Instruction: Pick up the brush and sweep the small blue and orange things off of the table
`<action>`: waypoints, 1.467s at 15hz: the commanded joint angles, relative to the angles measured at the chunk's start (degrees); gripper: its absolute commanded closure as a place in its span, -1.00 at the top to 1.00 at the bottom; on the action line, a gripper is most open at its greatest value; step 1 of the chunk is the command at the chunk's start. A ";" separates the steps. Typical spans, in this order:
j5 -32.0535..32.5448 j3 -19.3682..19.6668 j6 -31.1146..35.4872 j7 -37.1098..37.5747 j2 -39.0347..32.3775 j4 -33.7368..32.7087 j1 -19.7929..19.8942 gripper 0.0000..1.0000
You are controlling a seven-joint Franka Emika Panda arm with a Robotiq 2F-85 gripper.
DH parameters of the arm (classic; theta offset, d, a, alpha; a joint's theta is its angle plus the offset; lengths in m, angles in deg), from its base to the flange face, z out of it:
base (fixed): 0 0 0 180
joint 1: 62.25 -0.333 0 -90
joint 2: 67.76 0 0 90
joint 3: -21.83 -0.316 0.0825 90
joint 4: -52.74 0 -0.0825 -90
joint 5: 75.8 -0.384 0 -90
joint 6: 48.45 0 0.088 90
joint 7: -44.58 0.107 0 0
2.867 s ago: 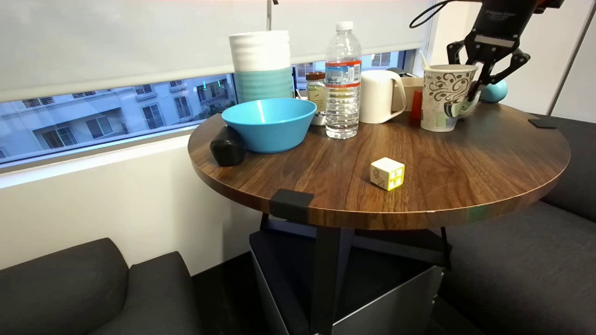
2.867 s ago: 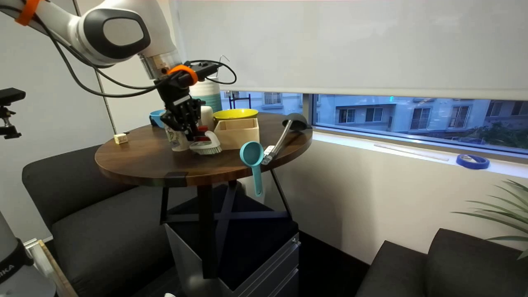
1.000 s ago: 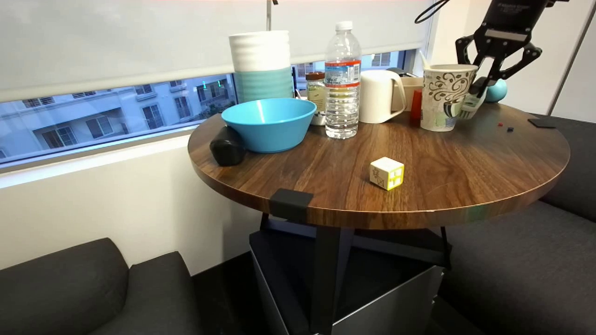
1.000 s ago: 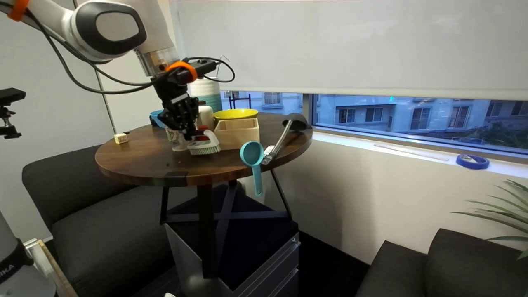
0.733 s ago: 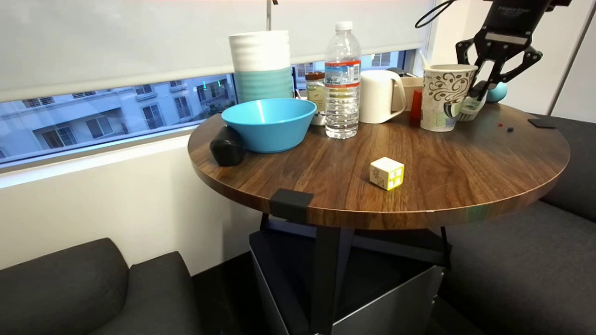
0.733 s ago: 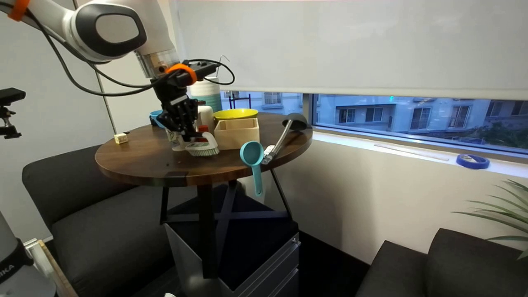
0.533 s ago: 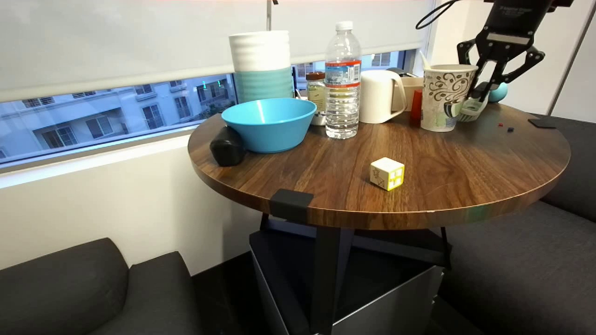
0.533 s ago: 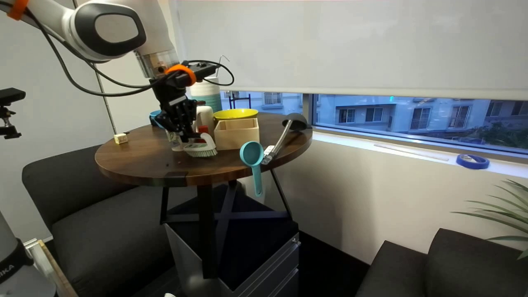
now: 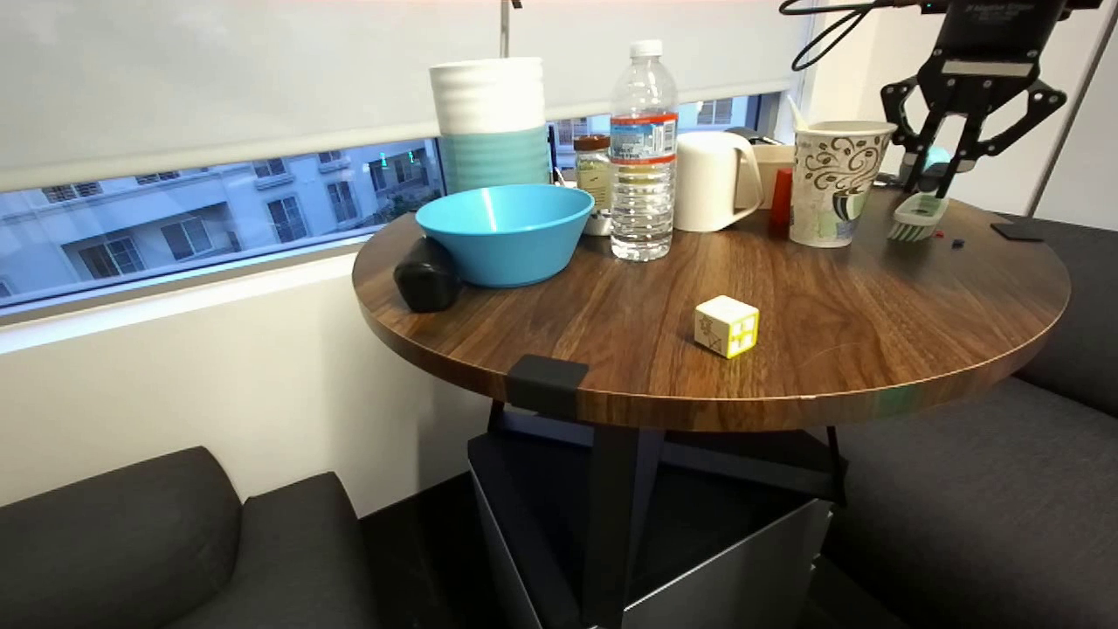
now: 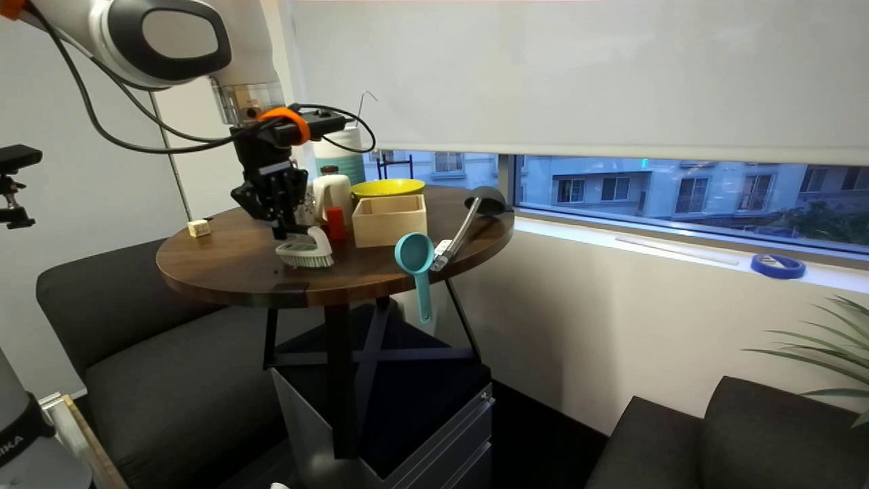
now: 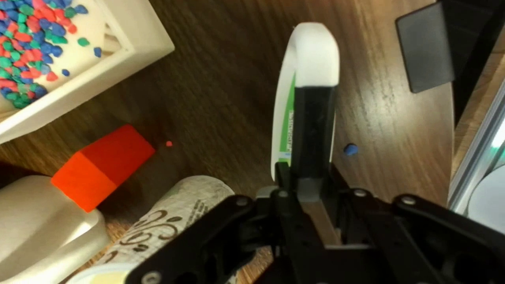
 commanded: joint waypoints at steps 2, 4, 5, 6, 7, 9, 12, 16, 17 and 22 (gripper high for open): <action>-1.63 0.14 -5.79 -1.22 1.49 0.68 -0.33 -0.89; -1.82 0.01 -7.45 -0.87 2.30 0.95 -0.29 -0.89; -1.84 -0.06 -8.21 -0.79 2.69 1.08 -0.31 -0.89; -1.89 -0.16 -8.90 -0.63 3.19 1.30 -0.31 -0.89; -1.99 -0.20 -9.45 -0.51 3.60 1.52 -0.33 -0.89; -2.12 -0.37 -10.61 -0.25 4.33 1.93 -0.38 -0.89; -2.01 -0.72 -12.20 0.23 5.44 2.58 -0.39 -0.89; -1.89 -0.95 -14.69 0.42 6.52 3.23 -0.39 -0.89; -1.80 -0.99 -15.17 0.48 6.89 3.45 -0.35 -0.89; -1.67 -0.91 -18.40 0.58 8.78 4.32 -0.33 -0.89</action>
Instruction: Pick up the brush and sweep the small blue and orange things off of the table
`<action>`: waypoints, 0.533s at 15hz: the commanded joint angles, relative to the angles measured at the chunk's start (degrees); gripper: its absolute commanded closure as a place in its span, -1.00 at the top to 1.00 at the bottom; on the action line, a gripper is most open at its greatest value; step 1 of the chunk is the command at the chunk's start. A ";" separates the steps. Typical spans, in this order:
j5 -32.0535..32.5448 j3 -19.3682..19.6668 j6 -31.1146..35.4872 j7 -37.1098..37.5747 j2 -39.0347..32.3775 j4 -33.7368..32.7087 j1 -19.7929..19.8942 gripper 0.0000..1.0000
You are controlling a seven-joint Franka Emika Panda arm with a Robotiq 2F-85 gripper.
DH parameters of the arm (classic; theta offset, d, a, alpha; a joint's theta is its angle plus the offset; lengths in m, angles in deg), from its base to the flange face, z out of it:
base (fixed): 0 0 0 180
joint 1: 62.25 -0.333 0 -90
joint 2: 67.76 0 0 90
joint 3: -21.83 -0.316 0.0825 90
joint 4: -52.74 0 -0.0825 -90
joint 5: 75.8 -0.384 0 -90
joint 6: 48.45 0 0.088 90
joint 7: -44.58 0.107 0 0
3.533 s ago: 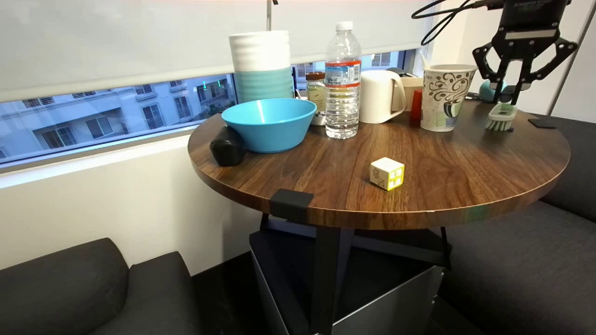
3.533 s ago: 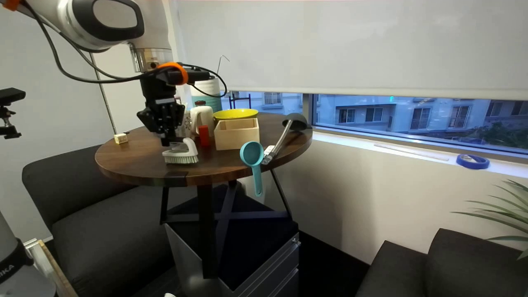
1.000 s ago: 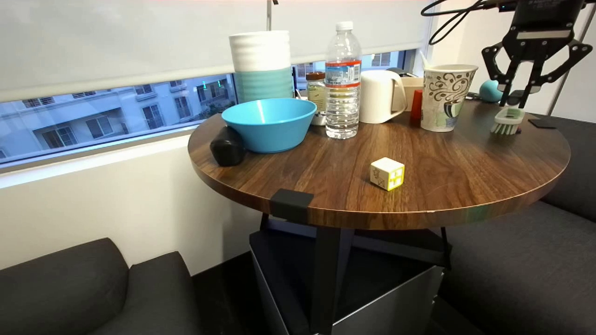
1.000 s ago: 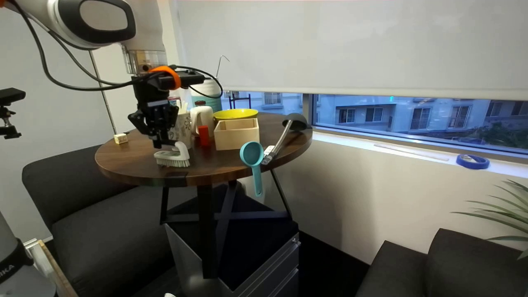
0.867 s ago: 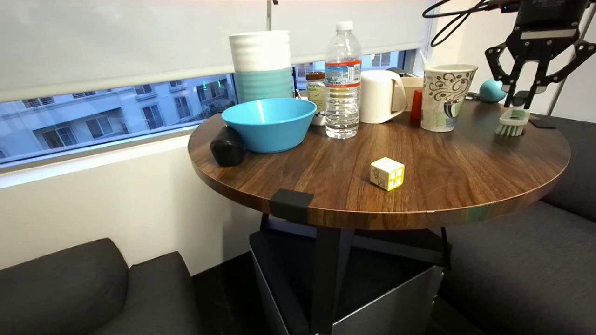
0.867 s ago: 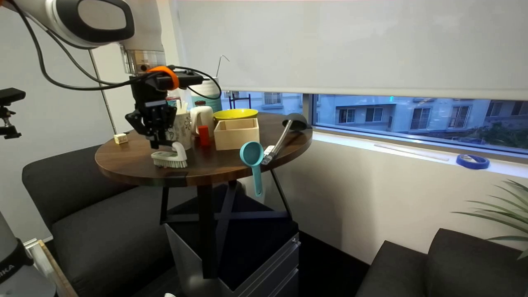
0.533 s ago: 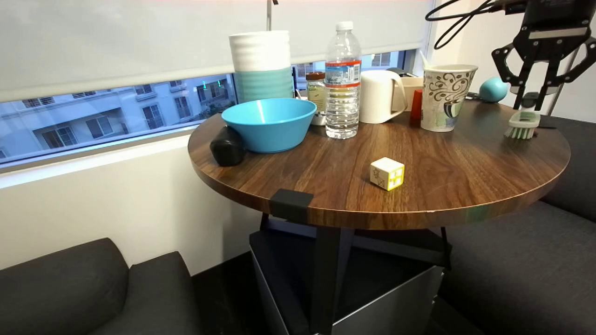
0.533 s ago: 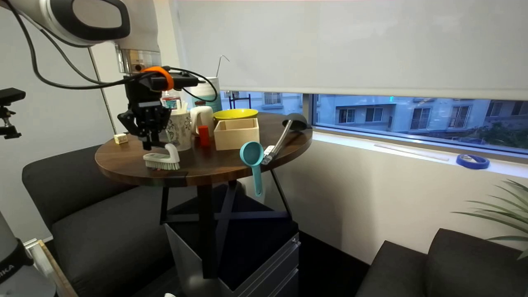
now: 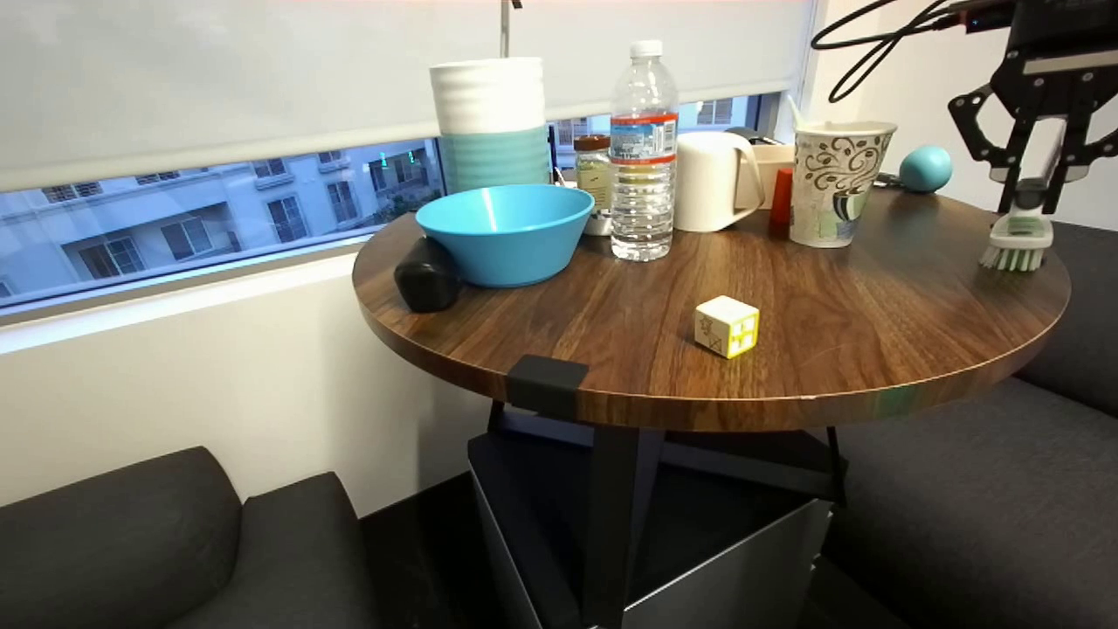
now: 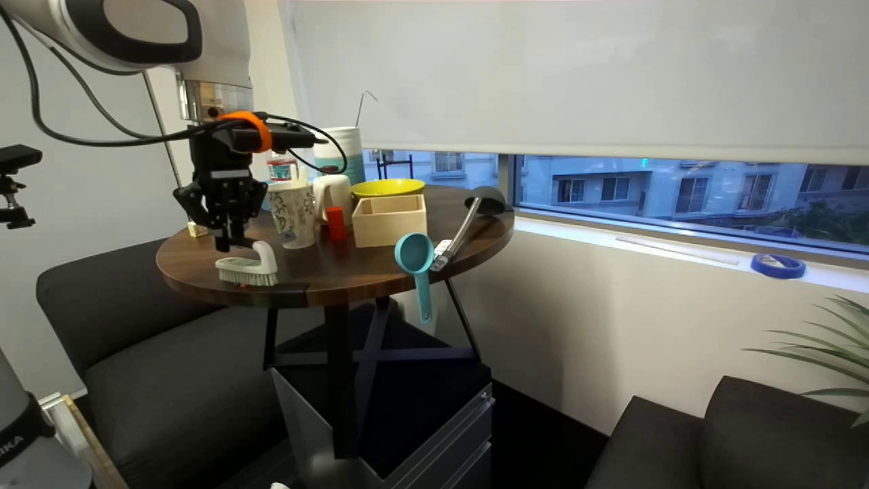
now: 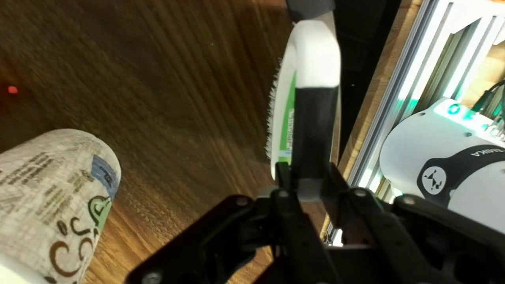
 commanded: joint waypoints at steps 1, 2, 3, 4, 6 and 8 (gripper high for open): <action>-0.67 -0.29 -2.73 0.62 2.63 2.37 -0.17 -0.89; -0.51 -0.32 -1.49 0.88 3.26 2.55 -0.07 -0.89; -0.36 -0.42 0.22 1.00 3.97 2.64 -0.14 -0.89; -0.60 -0.43 1.82 1.18 4.71 2.63 -0.26 -0.89; -0.68 -0.34 4.70 1.17 5.77 2.77 -0.44 -0.89; -0.17 -0.31 8.11 1.35 6.56 3.06 -0.27 -0.89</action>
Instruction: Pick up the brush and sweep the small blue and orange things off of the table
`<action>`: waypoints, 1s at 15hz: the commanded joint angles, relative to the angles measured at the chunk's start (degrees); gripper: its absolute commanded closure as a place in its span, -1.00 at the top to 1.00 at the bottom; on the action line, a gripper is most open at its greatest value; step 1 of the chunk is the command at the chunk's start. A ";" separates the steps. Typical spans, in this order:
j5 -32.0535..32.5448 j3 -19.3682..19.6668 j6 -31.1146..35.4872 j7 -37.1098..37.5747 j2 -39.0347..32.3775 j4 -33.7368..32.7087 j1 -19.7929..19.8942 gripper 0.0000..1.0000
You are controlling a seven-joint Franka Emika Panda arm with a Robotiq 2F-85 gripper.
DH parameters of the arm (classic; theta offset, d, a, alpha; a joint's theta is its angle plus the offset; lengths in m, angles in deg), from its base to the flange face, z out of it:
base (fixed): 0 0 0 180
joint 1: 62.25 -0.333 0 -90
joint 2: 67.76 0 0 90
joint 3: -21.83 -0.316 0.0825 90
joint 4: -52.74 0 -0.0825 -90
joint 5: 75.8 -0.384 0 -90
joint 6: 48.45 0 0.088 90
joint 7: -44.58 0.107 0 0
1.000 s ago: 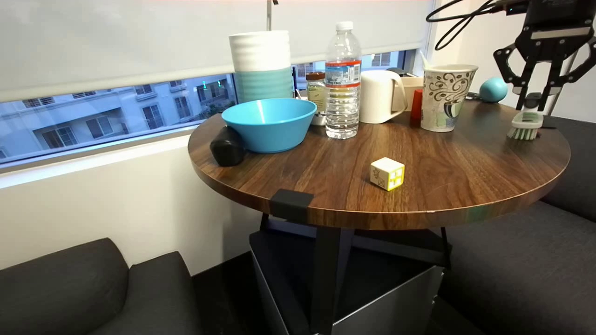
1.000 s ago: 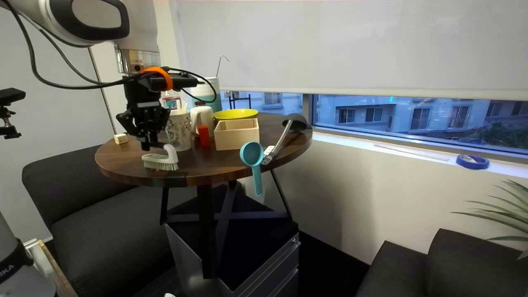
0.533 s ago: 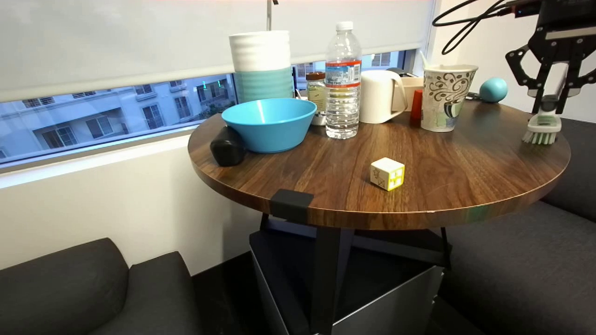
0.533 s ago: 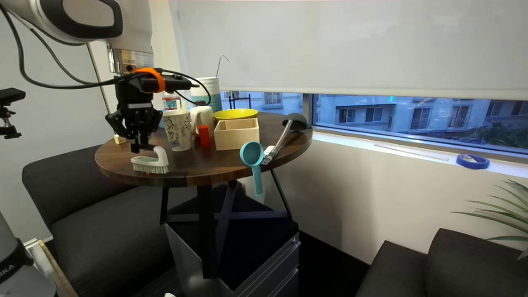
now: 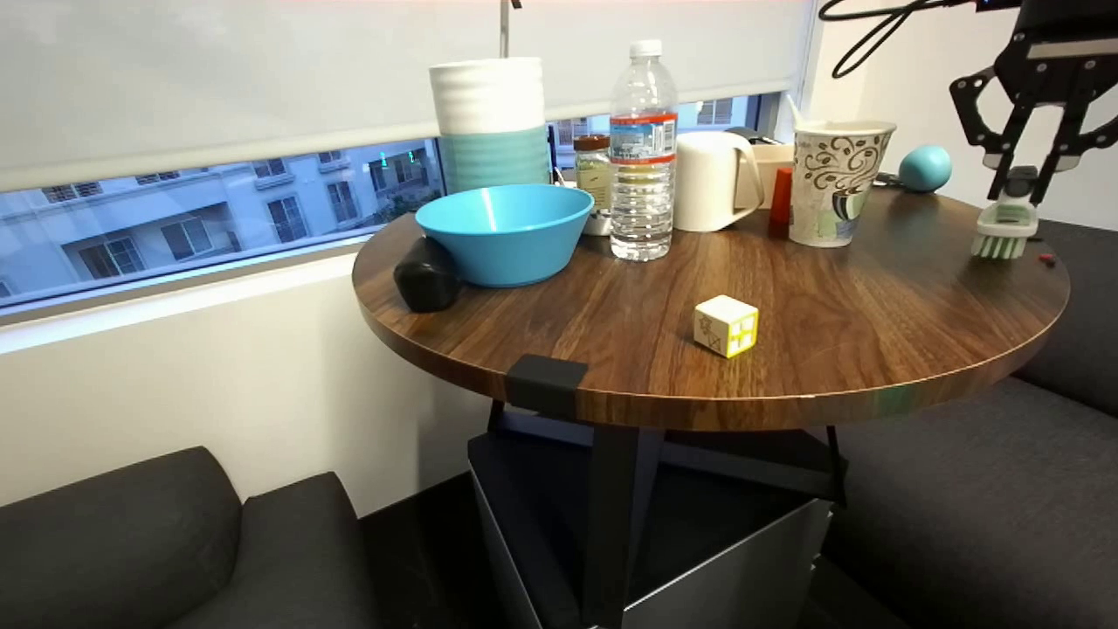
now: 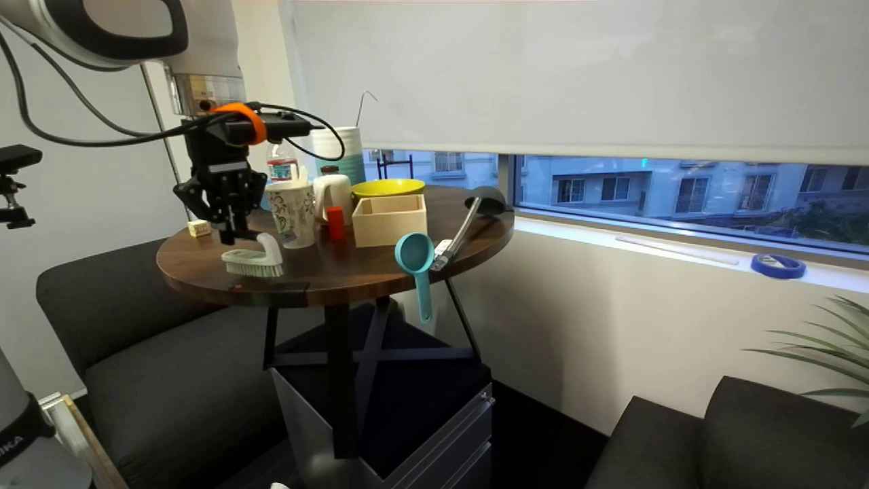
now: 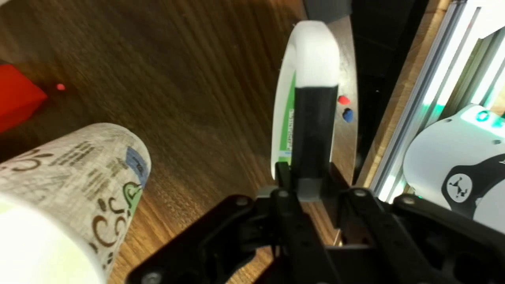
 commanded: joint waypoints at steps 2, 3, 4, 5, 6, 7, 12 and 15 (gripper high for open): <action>0.33 -0.28 7.55 1.44 3.50 1.62 -0.01 -0.89; 0.41 -0.13 9.26 1.59 3.46 1.73 0.03 -0.89; 0.51 -0.02 10.77 1.73 3.28 1.90 0.05 -0.89; 0.32 0.16 12.08 1.71 2.84 1.97 -0.15 -0.89; 0.37 0.23 13.45 1.79 2.52 2.22 -0.12 -0.89; 0.27 0.39 14.72 1.76 2.11 2.59 -0.22 -0.89; -0.34 1.53 18.92 1.14 0.36 4.37 -0.55 -0.89; -0.50 1.78 18.65 1.06 -0.51 4.26 -0.60 -0.89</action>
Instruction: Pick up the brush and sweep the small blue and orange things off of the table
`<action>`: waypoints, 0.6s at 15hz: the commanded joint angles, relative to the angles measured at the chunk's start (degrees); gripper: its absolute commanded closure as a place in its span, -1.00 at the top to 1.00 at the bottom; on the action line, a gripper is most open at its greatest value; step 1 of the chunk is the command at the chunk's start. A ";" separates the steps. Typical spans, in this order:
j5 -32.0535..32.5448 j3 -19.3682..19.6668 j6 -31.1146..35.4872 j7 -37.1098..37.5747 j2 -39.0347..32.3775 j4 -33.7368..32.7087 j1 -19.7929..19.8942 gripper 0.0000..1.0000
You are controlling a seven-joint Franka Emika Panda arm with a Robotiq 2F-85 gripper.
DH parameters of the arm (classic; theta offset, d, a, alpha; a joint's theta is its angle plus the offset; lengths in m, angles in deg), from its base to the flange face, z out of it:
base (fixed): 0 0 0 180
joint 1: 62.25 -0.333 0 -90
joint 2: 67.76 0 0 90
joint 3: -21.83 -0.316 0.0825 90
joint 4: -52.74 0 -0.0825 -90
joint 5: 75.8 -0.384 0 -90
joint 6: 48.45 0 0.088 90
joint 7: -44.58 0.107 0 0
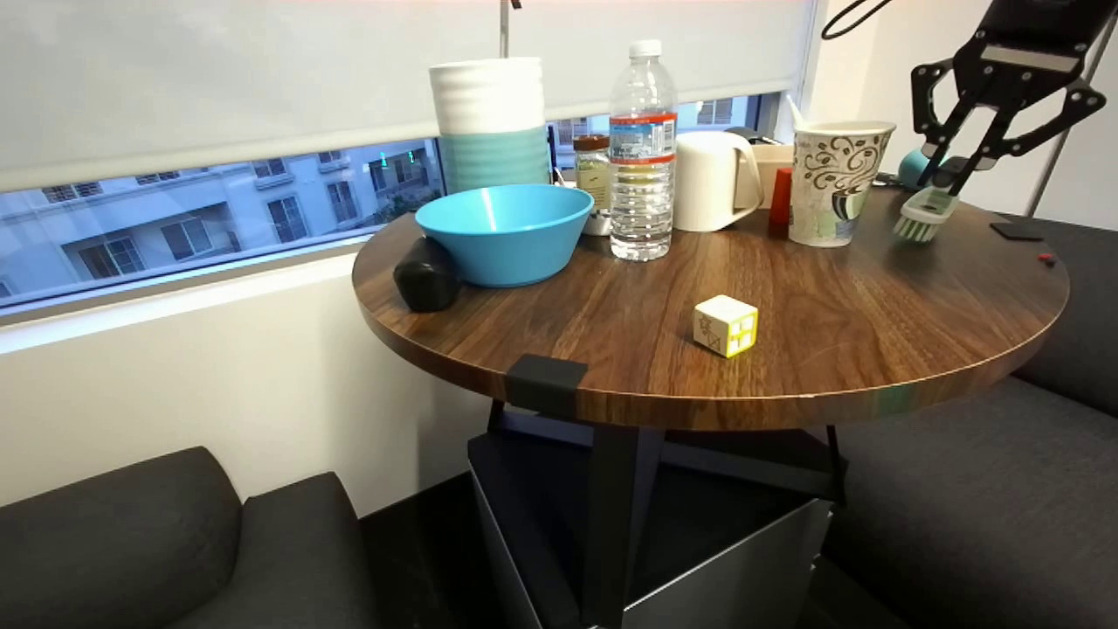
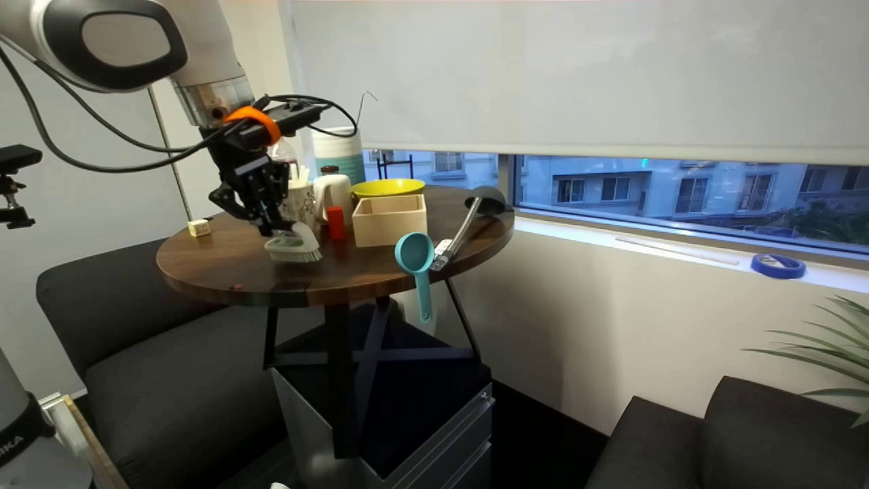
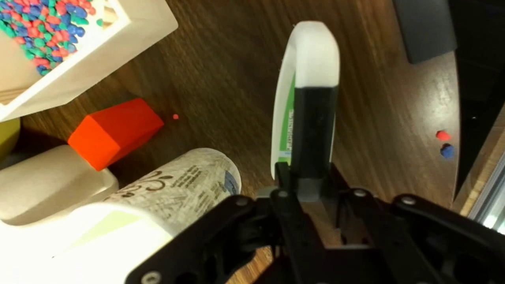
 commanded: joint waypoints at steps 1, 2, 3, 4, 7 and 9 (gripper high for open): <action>-0.57 0.53 0.54 0.07 -0.87 0.00 -0.57 -0.89; -0.66 0.61 0.23 -0.04 -0.91 0.00 -0.61 -0.89; -0.69 0.65 -0.20 -0.09 -0.98 0.00 -0.57 -0.89; -0.68 0.66 -0.71 -0.16 -1.05 0.01 -0.56 -0.89; -0.80 0.93 -2.26 -0.41 -1.00 -0.03 -0.51 -0.89; -0.91 1.28 -2.98 -0.57 -1.39 -0.13 -0.46 -0.89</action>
